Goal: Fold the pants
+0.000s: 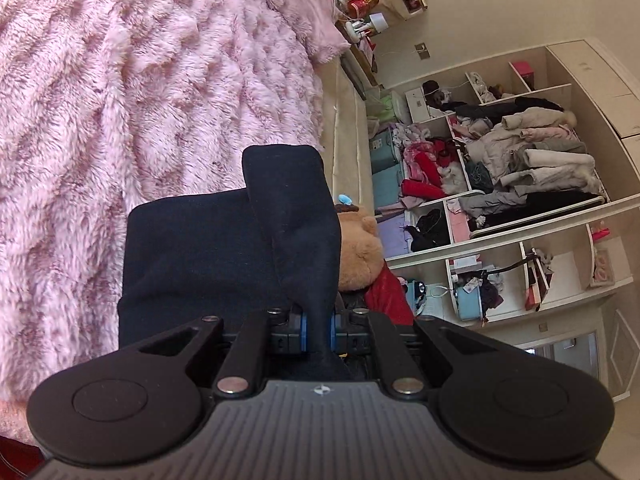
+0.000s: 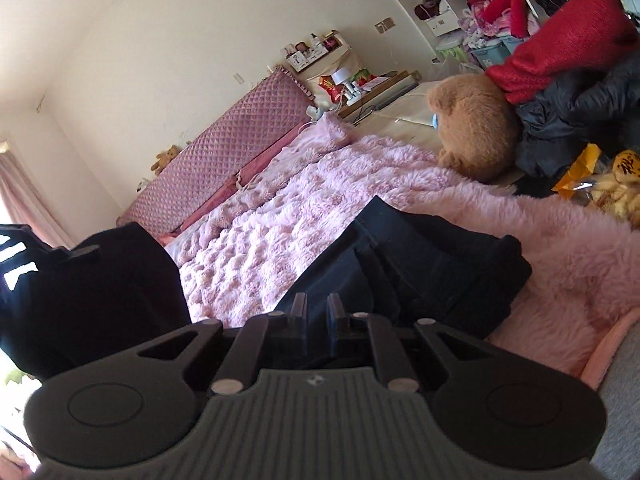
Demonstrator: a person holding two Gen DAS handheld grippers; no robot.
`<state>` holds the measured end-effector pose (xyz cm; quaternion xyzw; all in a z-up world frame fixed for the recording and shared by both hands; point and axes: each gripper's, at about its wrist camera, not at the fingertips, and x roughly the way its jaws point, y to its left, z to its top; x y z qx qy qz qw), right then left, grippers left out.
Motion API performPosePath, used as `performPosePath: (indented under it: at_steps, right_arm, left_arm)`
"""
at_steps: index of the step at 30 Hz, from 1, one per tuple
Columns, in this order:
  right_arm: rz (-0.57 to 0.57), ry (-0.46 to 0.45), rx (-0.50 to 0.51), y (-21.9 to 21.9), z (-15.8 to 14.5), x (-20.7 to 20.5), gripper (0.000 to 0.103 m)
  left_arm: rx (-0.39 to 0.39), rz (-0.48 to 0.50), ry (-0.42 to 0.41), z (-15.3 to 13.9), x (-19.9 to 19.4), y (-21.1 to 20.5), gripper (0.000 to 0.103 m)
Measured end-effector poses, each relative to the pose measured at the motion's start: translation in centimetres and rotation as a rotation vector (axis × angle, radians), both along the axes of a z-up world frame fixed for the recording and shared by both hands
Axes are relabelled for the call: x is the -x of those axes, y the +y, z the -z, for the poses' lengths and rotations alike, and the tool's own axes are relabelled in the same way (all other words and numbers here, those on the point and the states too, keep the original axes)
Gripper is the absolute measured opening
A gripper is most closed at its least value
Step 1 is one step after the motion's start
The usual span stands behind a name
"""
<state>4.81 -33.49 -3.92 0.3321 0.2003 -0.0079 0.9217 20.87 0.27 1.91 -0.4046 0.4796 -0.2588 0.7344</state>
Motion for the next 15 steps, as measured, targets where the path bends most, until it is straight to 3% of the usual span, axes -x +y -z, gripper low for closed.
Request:
performPosePath:
  at_steps: [6,8,10,12,15]
  right_arm:
    - [0.119,-0.034,-0.080,-3.0,0.5,1.4,0.007]
    - [0.190,-0.040,-0.077,-3.6,0.5,1.9,0.007]
    - [0.269,-0.107,-0.048,-3.9,-0.1,3.1,0.007]
    - [0.292,-0.179,-0.024,-4.1,-0.7,4.0,0.007]
    - [0.312,-0.189,0.018,-4.2,-1.0,4.2,0.012]
  left_arm:
    - [-0.040,0.029,0.065,2.6,-1.6,-8.0,0.009]
    - [-0.096,0.063,0.037,3.1,-1.8,-11.4,0.009]
    - [-0.173,0.088,-0.003,3.5,-1.9,-14.3,0.009]
    - [-0.243,0.109,-0.004,4.4,-2.4,-17.5,0.009]
    - [-0.304,0.116,0.006,5.9,-2.7,-20.6,0.014]
